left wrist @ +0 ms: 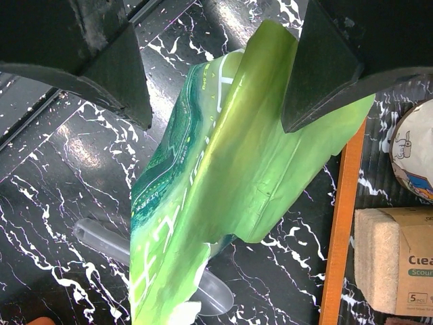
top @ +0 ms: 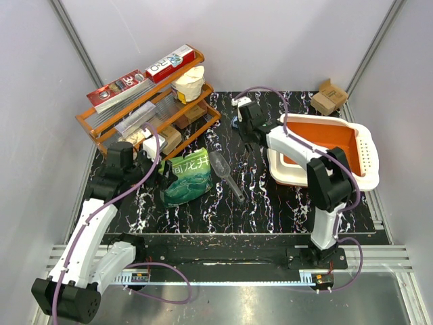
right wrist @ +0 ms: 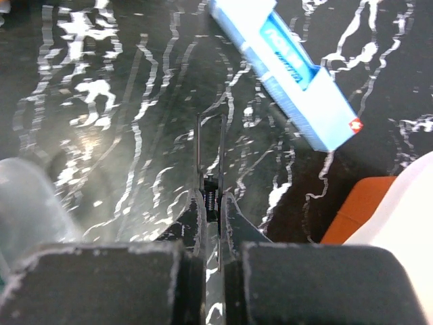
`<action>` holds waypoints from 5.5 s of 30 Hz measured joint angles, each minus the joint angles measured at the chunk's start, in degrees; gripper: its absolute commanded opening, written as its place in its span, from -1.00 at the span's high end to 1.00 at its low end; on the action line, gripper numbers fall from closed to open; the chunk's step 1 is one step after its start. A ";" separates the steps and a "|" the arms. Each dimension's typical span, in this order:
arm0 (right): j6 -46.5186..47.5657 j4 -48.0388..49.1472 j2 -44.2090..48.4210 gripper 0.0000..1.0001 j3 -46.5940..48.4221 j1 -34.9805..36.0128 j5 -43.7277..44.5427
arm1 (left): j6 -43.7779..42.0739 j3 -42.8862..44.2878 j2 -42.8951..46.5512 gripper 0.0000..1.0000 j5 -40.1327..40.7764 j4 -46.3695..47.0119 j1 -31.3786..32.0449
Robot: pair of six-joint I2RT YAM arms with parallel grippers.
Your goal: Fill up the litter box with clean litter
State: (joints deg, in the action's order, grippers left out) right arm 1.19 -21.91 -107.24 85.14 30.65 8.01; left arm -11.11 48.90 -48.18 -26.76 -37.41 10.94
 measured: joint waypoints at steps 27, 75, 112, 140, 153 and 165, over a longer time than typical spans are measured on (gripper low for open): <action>7.50 -2.32 1.55 -0.86 0.07 2.62 -6.05 | -5.55 -1.66 -2.12 -0.63 -4.63 1.11 -0.31; 17.20 -8.46 8.09 -0.89 4.42 -1.03 -51.19 | -11.54 15.26 -30.47 0.95 -14.71 4.81 7.08; 16.06 -10.05 12.90 -0.89 -0.83 -1.03 -47.43 | 32.35 7.17 -21.27 -0.32 5.73 6.69 -5.90; 15.39 -6.27 1.81 -0.92 15.08 -0.57 -55.58 | 20.65 3.76 -9.79 0.84 -22.14 27.06 -5.75; 20.35 -7.63 -5.77 0.09 20.48 5.38 -61.48 | 12.35 3.58 -9.64 0.88 -23.02 22.40 -5.81; 25.22 -7.93 -5.90 1.00 24.46 6.27 -57.92 | -3.17 9.07 -10.23 -0.26 -20.98 12.28 -6.05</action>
State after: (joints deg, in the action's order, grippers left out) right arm 26.41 -29.85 -113.14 109.60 36.93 -49.91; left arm -14.28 57.98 -58.41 -47.75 -25.12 4.89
